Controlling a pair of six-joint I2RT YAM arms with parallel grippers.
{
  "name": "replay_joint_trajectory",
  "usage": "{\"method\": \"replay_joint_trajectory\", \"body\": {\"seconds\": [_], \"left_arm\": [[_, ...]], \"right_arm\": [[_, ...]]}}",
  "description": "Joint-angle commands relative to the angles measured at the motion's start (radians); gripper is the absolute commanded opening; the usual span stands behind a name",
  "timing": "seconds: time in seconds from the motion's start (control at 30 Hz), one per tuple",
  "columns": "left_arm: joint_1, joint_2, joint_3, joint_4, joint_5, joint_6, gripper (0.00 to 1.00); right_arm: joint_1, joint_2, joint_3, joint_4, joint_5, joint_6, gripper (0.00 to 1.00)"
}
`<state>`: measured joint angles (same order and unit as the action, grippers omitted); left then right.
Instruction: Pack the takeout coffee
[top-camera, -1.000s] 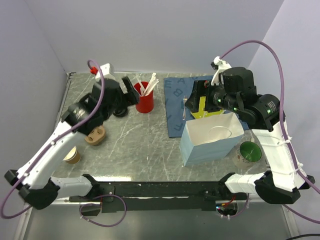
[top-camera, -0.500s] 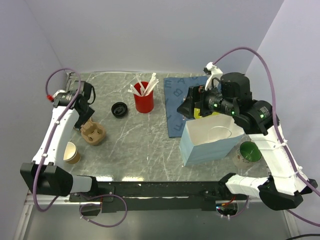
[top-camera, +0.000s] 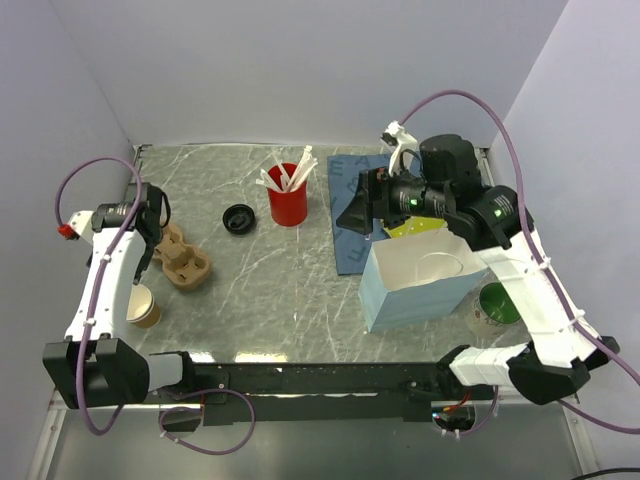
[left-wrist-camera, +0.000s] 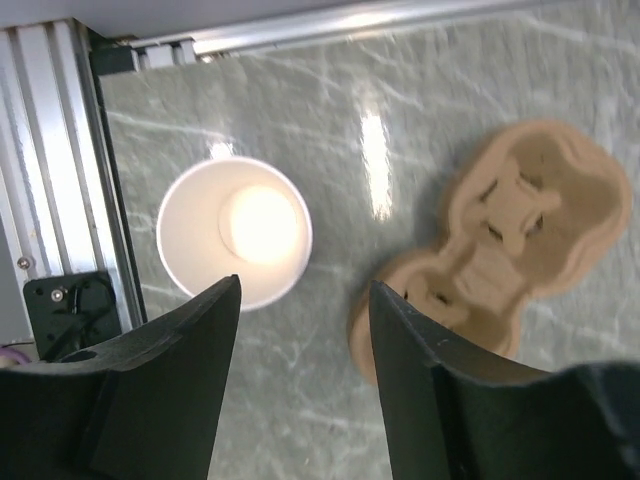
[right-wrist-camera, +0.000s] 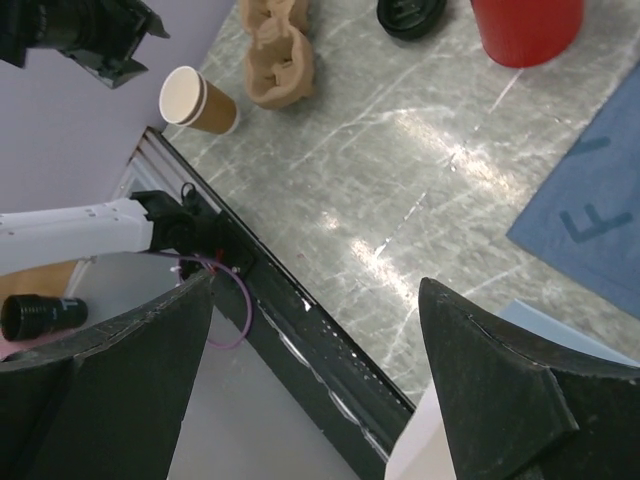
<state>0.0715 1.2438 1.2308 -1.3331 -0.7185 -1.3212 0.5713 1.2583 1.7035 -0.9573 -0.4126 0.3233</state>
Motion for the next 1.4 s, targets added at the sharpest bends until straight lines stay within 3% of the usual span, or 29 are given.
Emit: {"method": "replay_joint_trajectory", "body": {"seconds": [0.0,0.17,0.3,0.57,0.97,1.23,1.37], "left_arm": [[0.054,-0.015,-0.052,0.069,-0.066,-0.026,0.58],[0.09,-0.004,-0.111,0.144,-0.019,0.002,0.54],[0.097,0.019,-0.154,0.189,-0.01,0.013,0.56],[0.103,0.111,-0.16,0.199,0.07,0.022,0.52],[0.105,0.106,-0.2,0.201,0.083,0.02,0.34],[0.105,0.088,-0.194,0.176,0.068,0.019,0.04],[0.105,0.097,-0.18,0.152,0.059,0.019,0.06]], "right_arm": [[-0.005,0.045,0.082,-0.043,-0.049,-0.004,0.89],[-0.004,0.095,0.143,-0.069,-0.069,0.013,0.87],[-0.002,0.116,0.173,-0.07,-0.083,0.037,0.84],[-0.004,0.116,0.18,-0.058,-0.1,0.076,0.82],[-0.004,0.089,0.143,-0.055,-0.086,0.08,0.82],[-0.004,0.079,0.122,-0.043,-0.094,0.088,0.81],[-0.004,0.079,0.117,-0.044,-0.095,0.088,0.81]]}}
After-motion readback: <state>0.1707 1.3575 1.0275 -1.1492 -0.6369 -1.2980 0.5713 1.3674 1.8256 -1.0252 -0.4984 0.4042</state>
